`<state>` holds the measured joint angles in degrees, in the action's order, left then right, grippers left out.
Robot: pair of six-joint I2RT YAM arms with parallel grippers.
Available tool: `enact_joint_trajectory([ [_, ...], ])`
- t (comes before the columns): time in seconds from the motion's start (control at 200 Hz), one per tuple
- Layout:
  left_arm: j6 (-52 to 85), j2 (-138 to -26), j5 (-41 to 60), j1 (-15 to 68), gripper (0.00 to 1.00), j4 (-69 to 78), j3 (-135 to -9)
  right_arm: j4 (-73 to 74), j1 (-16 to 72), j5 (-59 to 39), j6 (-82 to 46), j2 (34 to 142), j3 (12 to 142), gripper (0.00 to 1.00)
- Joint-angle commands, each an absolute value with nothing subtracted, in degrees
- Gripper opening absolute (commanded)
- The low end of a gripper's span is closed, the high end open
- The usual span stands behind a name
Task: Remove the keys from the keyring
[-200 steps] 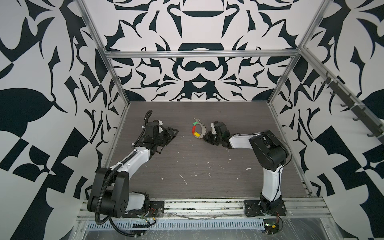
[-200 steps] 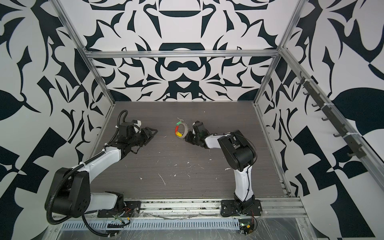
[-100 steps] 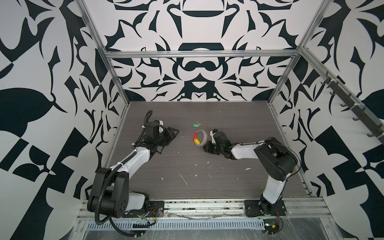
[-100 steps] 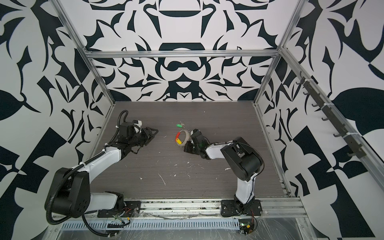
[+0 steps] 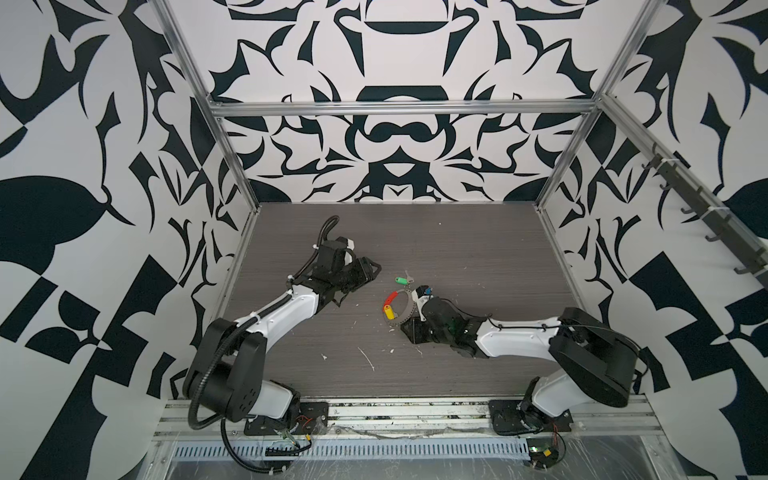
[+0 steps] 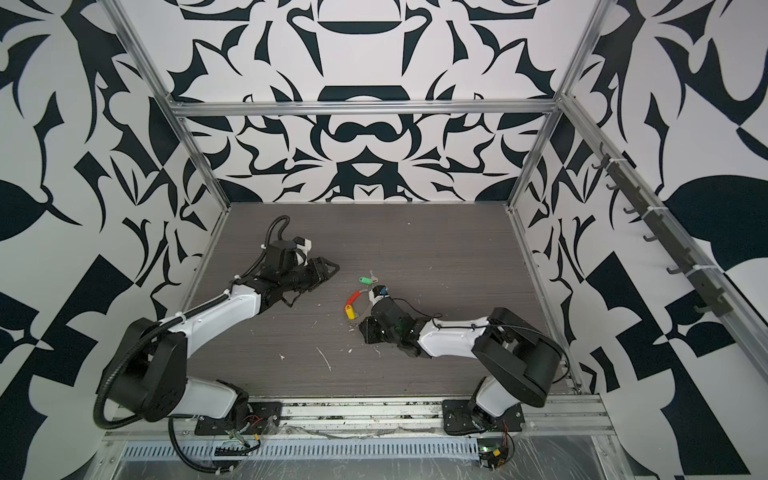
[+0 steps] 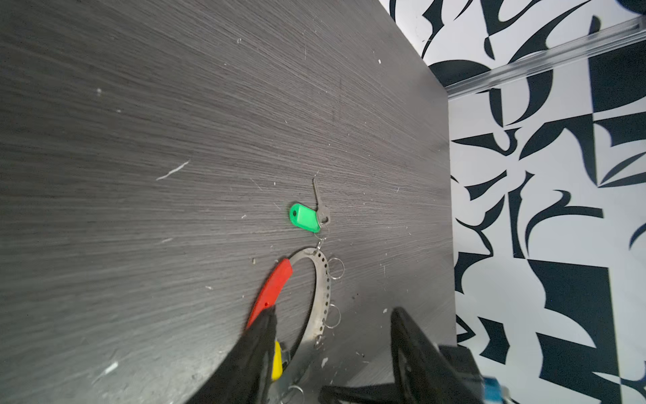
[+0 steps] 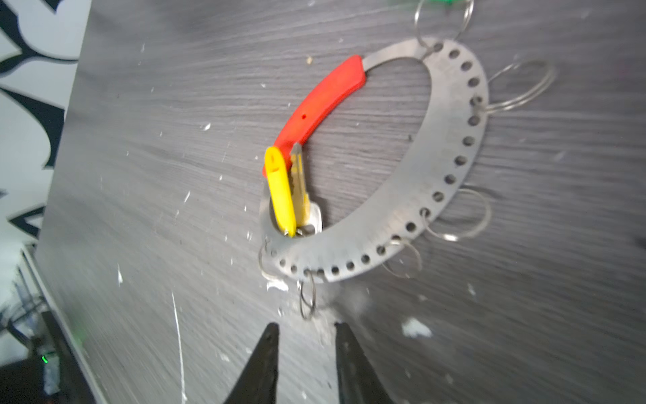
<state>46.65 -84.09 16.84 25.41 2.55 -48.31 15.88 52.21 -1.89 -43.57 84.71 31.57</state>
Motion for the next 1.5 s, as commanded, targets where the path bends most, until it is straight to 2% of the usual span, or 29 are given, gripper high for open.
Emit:
enact_joint_trajectory([
  [0.0, 41.4, -87.1, 14.1, 29.2, 0.54, -2.8, -52.2, 15.1, 52.7, 4.3, -41.5, 76.9, 27.8, 0.35],
  [0.22, 33.1, -97.7, 9.7, 36.1, 0.45, -12.1, -63.5, 10.3, 52.8, 18.5, -42.2, 64.2, 23.4, 0.43],
  [0.305, 30.5, -102.6, 9.1, 38.0, 0.4, -15.9, -67.9, 6.3, 52.7, 17.7, -39.2, 62.2, 24.3, 0.43],
  [0.385, 28.2, -106.4, 5.9, 40.4, 0.39, -19.2, -71.8, 4.4, 52.7, 18.3, -39.3, 60.8, 23.7, 0.44],
  [0.47, 27.0, -109.2, 1.5, 42.0, 0.36, -22.5, -75.1, 5.2, 52.7, 18.6, -40.4, 58.9, 21.8, 0.49],
  [0.93, 25.8, -112.9, -2.7, 42.2, 0.32, -19.6, -75.1, 4.0, 52.6, 19.4, -40.2, 54.2, 20.7, 0.48],
  [1.215, 23.9, -112.5, -1.3, 42.2, 0.31, -13.2, -73.9, 2.1, 52.6, 19.8, -40.2, 51.8, 20.6, 0.48],
  [1.495, 24.2, -114.6, -3.7, 42.1, 0.28, -16.2, -76.3, 0.7, 52.6, 20.8, -40.6, 49.4, 20.0, 0.48],
])
